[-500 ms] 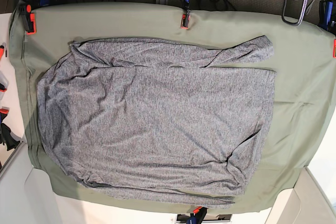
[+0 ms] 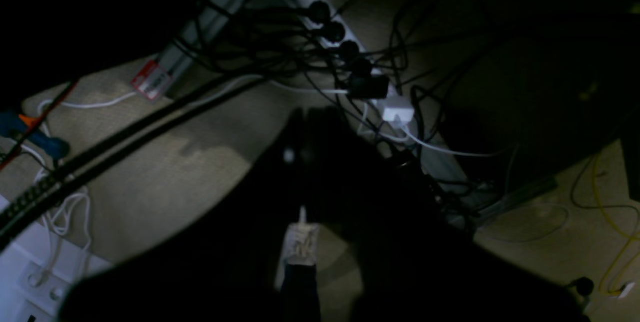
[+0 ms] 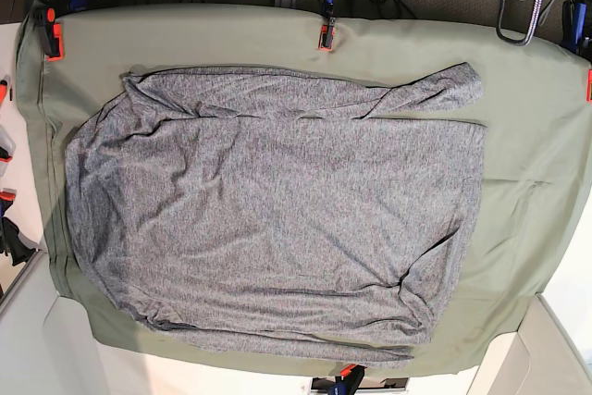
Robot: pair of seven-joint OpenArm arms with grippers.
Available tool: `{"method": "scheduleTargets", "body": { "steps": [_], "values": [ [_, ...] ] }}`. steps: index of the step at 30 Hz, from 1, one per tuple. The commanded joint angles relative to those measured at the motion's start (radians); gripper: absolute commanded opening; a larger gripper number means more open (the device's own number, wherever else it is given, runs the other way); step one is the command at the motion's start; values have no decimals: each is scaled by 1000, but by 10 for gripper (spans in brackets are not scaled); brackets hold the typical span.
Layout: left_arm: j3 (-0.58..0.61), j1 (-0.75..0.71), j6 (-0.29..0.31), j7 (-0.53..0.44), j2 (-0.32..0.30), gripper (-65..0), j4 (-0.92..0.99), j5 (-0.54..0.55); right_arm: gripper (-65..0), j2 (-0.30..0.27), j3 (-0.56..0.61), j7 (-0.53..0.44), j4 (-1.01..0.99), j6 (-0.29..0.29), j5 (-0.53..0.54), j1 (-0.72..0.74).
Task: Fold the T-shirt properly
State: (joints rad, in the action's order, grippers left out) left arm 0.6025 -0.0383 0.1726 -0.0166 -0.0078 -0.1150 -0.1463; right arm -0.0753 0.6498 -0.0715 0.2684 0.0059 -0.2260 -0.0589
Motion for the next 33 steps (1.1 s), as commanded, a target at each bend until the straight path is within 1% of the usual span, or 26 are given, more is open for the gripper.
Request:
{"method": "scheduleTargets", "body": {
  "steps": [1, 7, 10, 13, 16, 19, 22, 24, 27, 33],
  "values": [
    [-1, 0, 3, -6, 5, -489, -3, -1, -650, -5, -3, -13, 6, -8, -2, -5],
    [-1, -1, 3, -1, 5, -489, -3, -1, -650, -5, -3, -24, 6, -8, -2, -5],
    [-1, -2, 3, 33, 5, -489, -3, -1, -650, -8, -3, -23, 5, 0, -2, -6],
    [-1, -16, 3, 70, 4, -489, -5, -1, -650, -23, -3, -23, 6, 0, -2, -22],
    [-1, -50, 3, 82, -11, -488, -35, 0, -650, -47, -3, -23, 20, -3, -2, -57],
    [-1, -110, 3, 80, -44, -488, -117, 0, -650, -87, -3, -23, 66, -3, -2, -106],
    [-3, -191, 2, 80, -91, -489, -249, 0, -650, -138, -3, -23, 142, -3, -2, -168],
    [-16, -246, -10, 80, -123, -489, -352, 0, -650, -174, -3, -23, 208, -3, -2, -208],
    [-77, -327, -30, 80, -164, -489, -504, -1, -650, -227, -3, -23, 322, -3, -2, -263],
    [-248, -494, -30, 81, -224, -489, -805, -2, -650, -337, -3, -22, 574, -4, -2, -369]
  ]
}}
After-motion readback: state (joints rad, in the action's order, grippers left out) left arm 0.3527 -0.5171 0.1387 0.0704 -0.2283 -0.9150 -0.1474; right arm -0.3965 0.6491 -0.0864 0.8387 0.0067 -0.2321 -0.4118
